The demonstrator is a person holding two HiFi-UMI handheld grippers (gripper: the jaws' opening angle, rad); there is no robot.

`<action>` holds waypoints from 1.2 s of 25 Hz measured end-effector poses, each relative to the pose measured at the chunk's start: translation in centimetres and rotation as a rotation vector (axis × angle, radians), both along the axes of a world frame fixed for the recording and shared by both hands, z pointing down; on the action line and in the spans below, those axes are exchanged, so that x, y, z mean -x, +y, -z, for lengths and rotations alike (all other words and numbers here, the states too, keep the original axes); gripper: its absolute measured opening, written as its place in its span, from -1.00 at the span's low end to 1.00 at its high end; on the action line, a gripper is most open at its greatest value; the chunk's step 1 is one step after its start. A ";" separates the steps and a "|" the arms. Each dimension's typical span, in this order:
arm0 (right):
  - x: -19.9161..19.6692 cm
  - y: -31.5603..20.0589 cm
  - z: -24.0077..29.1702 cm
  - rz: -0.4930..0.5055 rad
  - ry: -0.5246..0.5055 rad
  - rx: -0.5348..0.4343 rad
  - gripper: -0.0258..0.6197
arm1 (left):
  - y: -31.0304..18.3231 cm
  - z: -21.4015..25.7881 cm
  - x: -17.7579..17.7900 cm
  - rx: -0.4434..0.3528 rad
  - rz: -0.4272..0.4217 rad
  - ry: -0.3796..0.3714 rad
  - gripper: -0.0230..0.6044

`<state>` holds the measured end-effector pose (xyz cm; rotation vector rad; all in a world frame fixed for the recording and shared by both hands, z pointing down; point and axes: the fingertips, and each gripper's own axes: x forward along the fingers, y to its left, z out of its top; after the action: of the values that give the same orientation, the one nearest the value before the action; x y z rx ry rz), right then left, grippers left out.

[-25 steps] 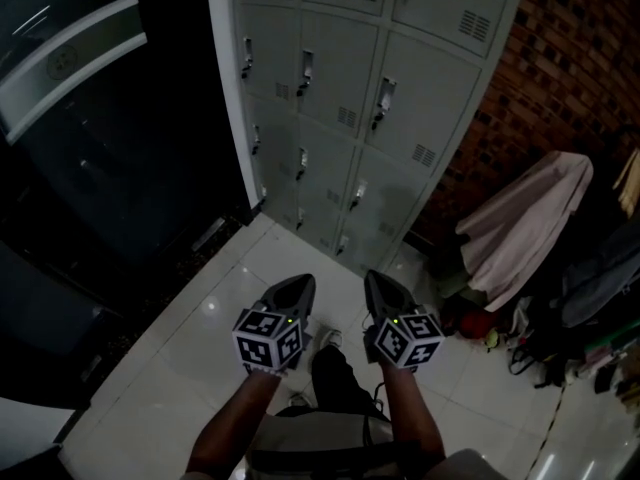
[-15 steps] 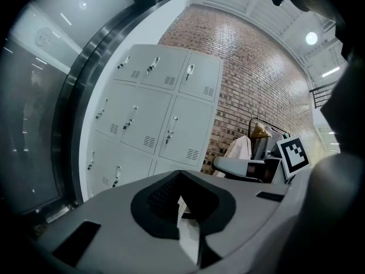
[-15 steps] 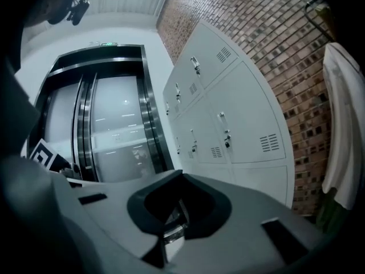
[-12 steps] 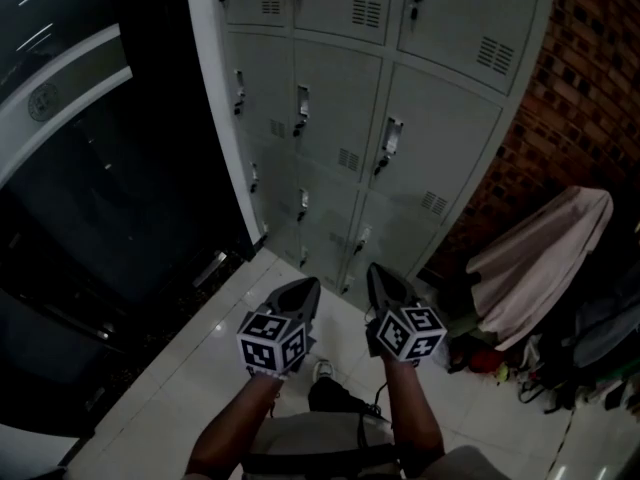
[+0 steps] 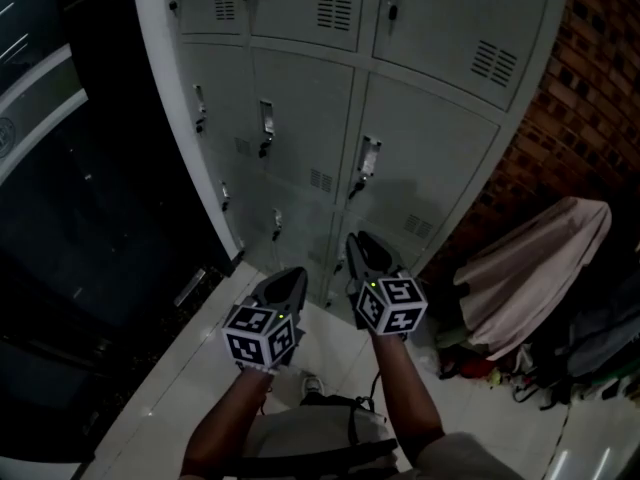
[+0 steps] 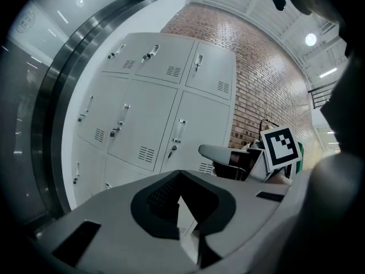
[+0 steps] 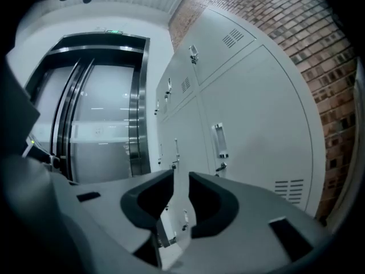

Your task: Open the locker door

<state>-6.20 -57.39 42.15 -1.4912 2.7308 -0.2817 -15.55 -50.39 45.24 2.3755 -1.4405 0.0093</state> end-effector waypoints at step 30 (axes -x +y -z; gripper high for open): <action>1.4 -19.2 2.5 -0.241 0.102 -0.021 -0.04 | -9.8 -1.0 2.7 0.015 0.025 0.014 -0.93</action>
<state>-7.63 -76.56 39.66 -1.8538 2.5793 -0.1745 -18.29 -60.24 46.20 2.3406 -1.4587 -0.0030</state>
